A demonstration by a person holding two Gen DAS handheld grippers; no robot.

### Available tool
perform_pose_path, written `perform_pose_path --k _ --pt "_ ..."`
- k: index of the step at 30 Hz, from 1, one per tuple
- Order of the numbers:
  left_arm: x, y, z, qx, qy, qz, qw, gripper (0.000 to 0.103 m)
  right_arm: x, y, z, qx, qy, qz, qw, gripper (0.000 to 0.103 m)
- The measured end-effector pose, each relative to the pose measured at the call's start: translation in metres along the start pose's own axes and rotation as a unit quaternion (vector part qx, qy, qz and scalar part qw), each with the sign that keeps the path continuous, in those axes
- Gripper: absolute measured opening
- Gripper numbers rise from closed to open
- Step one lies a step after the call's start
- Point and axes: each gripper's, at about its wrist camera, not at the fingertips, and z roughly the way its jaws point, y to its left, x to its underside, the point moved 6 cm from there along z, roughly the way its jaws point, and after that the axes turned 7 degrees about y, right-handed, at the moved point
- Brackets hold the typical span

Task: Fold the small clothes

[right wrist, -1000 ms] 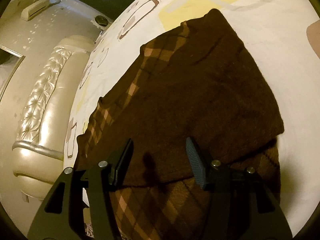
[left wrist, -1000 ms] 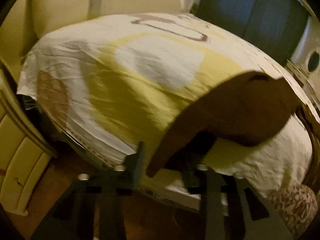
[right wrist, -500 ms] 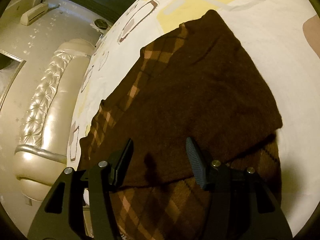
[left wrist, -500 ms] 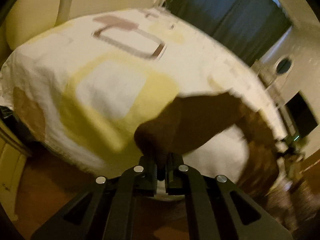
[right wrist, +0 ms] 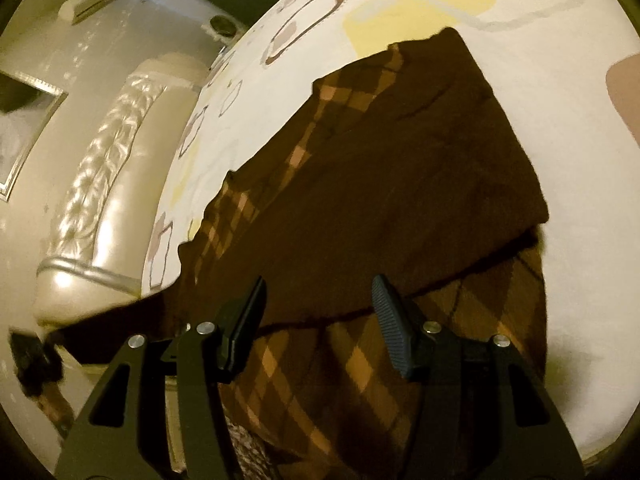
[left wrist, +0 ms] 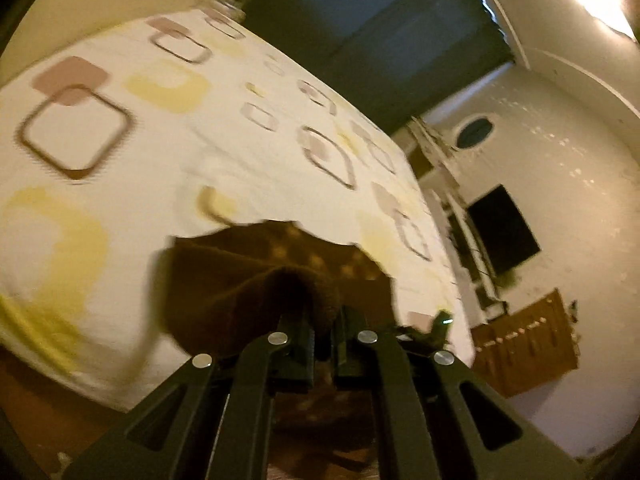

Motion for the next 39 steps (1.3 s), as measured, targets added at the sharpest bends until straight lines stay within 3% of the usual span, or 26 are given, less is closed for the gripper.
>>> perform_pose_path --k 6,11,16,20,25,28,30,33,35,39 --pt "-0.027 -0.092 0.086 0.036 0.044 0.032 0.9979 0.005 0.009 0.003 -0.012 -0.009 0.02 -0.024 0.999 0.054" --pt "-0.019 -0.145 0.181 0.042 0.095 0.065 0.9924 0.005 0.004 -0.007 -0.031 -0.019 0.011 -0.024 0.999 0.054" --pt "0.009 -0.159 0.283 0.025 0.149 0.064 0.9864 0.005 -0.007 -0.028 -0.049 -0.023 -0.006 -0.004 1.0 0.054" --pt "0.036 -0.153 0.341 0.019 0.189 0.041 0.9809 0.005 -0.013 -0.045 -0.058 -0.028 -0.016 0.018 0.999 0.054" --pt "0.058 -0.147 0.393 -0.01 0.209 0.049 0.9767 0.005 -0.017 -0.062 -0.063 -0.034 -0.023 0.037 0.998 0.054" --pt "0.062 -0.14 0.402 -0.018 0.202 0.046 0.9782 0.018 -0.019 -0.068 -0.064 -0.038 -0.026 0.045 0.998 0.054" --pt "0.062 -0.14 0.395 -0.01 0.192 0.043 0.9804 0.042 -0.02 -0.07 -0.065 -0.039 -0.027 0.047 0.998 0.054" --pt "0.058 -0.14 0.368 0.005 0.154 0.069 0.9856 0.054 -0.023 -0.069 -0.07 -0.042 -0.036 0.048 0.997 0.054" --pt "0.054 -0.134 0.337 0.011 0.114 0.087 0.9896 0.071 -0.026 -0.068 -0.073 -0.047 -0.04 0.047 0.997 0.054" --pt "0.054 -0.087 0.28 -0.026 0.047 0.09 0.9945 0.076 -0.033 -0.061 -0.068 -0.051 -0.039 0.043 0.997 0.054"
